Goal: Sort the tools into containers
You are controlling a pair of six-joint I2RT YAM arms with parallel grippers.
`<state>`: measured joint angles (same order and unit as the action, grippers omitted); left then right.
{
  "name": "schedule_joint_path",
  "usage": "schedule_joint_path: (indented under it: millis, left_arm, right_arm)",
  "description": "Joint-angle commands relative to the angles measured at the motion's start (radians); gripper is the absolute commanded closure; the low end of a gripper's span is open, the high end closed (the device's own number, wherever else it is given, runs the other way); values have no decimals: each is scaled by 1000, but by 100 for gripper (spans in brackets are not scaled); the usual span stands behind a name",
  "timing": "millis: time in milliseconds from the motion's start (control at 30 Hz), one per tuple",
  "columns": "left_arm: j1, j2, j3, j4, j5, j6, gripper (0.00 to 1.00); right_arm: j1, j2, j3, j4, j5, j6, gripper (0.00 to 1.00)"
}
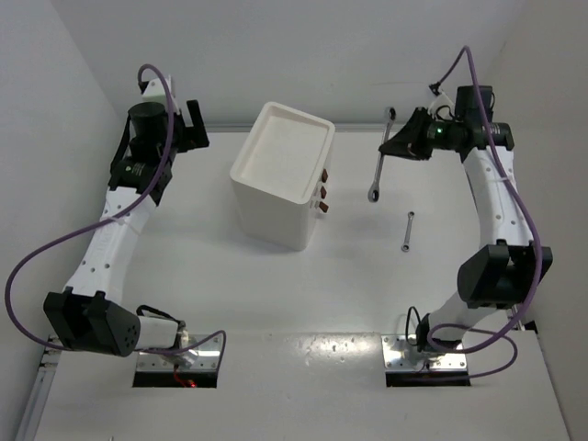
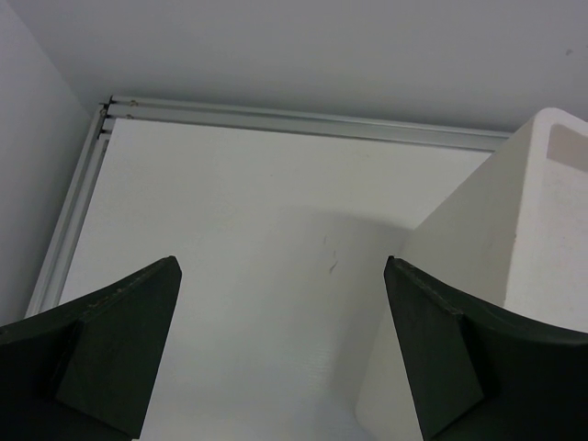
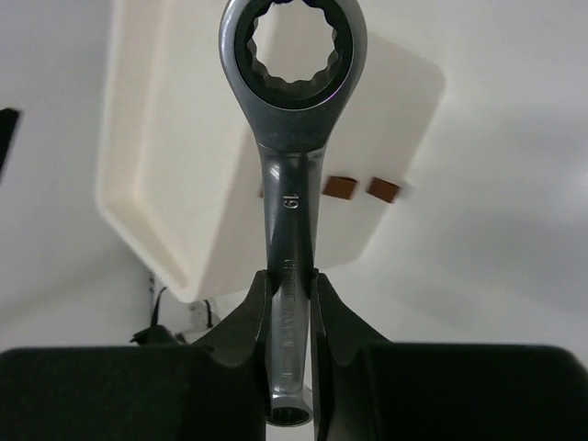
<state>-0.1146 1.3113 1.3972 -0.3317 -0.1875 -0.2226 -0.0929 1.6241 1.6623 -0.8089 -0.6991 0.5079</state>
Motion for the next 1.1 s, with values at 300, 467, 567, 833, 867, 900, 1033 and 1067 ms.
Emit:
schedule_joint_path:
  millis: [300, 467, 567, 833, 867, 900, 1033, 1067]
  left_arm:
    - [-33, 14, 9, 26, -3, 8, 1]
    - [-42, 14, 10, 26, -13, 29, 1]
    - [-42, 14, 10, 17, -24, 39, 1]
    - [-42, 14, 10, 8, -35, 49, 1]
    - [-42, 14, 10, 8, -35, 49, 1]
    - [-42, 14, 10, 8, -35, 49, 1]
    - [-42, 14, -1, 8, -35, 49, 1]
    - [-33, 5, -1, 8, -35, 40, 1]
  right_arm:
    - [180, 129, 275, 266, -215, 265, 100]
    - [258, 216, 307, 430, -224, 391, 100]
    - [301, 273, 359, 496, -215, 423, 100]
    - [372, 396, 430, 459, -194, 406, 100]
    - [372, 405, 430, 444, -194, 384, 100]
    - [372, 414, 451, 430, -185, 367, 100]
    - [383, 471, 522, 320, -158, 278, 100]
    - [383, 471, 522, 295, -148, 264, 100]
